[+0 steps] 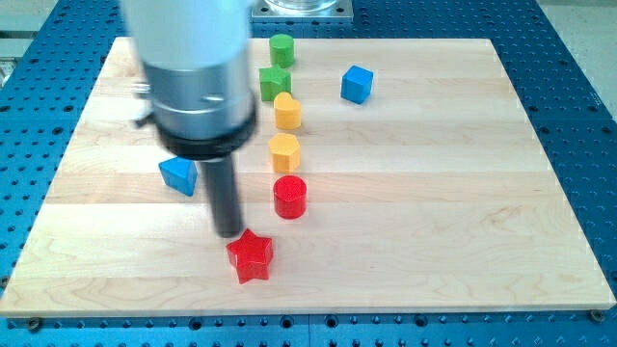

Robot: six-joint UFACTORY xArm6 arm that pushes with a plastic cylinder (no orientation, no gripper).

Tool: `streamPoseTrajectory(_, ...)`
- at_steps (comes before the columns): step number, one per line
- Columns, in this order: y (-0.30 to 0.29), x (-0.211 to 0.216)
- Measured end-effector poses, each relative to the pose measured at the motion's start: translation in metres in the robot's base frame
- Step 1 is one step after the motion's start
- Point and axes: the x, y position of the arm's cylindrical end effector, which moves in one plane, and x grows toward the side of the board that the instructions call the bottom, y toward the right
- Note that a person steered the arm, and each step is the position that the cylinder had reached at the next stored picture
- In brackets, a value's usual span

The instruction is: Place the red star to the bottom center

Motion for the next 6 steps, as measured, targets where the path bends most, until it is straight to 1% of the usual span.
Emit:
streamPoseTrajectory(1,-0.011,0.033)
streamPoseTrajectory(2,0.021,0.056)
streamPoseTrajectory(4,0.086,0.062)
streamPoseTrajectory(5,0.056,0.079)
streamPoseTrajectory(6,-0.025,0.049)
